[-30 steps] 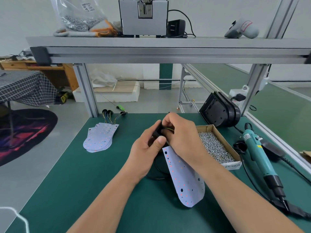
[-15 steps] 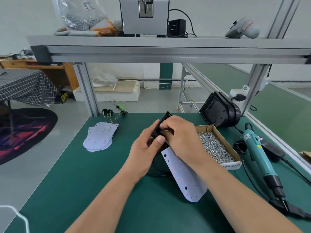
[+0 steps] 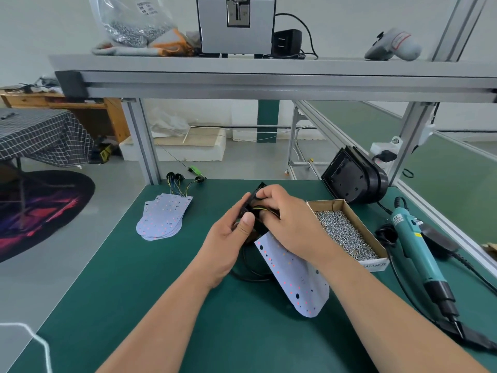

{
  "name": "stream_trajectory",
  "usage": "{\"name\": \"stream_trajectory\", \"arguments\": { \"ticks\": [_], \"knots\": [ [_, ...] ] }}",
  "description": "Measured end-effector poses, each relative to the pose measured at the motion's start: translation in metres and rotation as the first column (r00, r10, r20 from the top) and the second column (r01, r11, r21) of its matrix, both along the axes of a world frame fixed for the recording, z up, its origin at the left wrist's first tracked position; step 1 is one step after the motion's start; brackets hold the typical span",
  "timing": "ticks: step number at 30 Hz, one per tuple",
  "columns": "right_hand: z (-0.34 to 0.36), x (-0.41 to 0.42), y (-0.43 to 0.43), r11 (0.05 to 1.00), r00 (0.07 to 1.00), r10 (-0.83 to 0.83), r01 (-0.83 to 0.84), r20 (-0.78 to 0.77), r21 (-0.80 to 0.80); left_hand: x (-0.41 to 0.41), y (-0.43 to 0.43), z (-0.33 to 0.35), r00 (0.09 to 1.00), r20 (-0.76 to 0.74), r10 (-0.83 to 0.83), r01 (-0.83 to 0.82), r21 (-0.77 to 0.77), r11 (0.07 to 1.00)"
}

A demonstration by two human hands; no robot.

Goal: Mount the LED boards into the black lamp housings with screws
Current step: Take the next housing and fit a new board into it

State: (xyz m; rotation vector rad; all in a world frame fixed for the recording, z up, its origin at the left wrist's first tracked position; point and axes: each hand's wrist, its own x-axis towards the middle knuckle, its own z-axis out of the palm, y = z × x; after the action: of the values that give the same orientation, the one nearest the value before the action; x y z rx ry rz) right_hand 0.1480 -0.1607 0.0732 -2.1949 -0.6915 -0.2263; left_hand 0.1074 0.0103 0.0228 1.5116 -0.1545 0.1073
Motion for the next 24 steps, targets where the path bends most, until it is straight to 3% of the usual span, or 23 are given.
{"name": "stream_trajectory", "arguments": {
  "ticks": [4,9,12,15,19,24],
  "knots": [
    [-0.003,0.004,-0.003,0.999,0.995,0.024,-0.021,-0.094,0.033,0.007,0.003,0.003,0.986,-0.053,-0.161,0.136,-0.315,0.939],
    [-0.009,0.008,-0.004,0.991,0.992,0.014,0.003,-0.126,0.132,0.015,0.004,-0.007,0.998,-0.051,0.047,-0.052,-0.100,0.994],
    [-0.012,0.019,-0.011,0.966,0.987,-0.114,0.137,-0.111,0.219,0.016,0.004,-0.009,0.991,-0.041,0.129,-0.133,-0.107,0.985],
    [-0.018,0.031,-0.021,0.976,0.961,-0.155,0.185,-0.227,0.119,0.015,0.000,-0.007,0.989,-0.032,0.144,-0.147,-0.122,0.982],
    [-0.028,0.034,-0.024,0.977,0.937,-0.039,0.108,-0.346,0.183,0.014,-0.001,-0.006,0.991,-0.062,0.115,-0.124,-0.155,0.980],
    [-0.026,0.039,-0.027,0.860,0.803,0.215,0.115,-0.556,0.497,0.015,-0.006,-0.003,0.990,-0.121,0.072,-0.108,-0.322,0.940]
  ]
}}
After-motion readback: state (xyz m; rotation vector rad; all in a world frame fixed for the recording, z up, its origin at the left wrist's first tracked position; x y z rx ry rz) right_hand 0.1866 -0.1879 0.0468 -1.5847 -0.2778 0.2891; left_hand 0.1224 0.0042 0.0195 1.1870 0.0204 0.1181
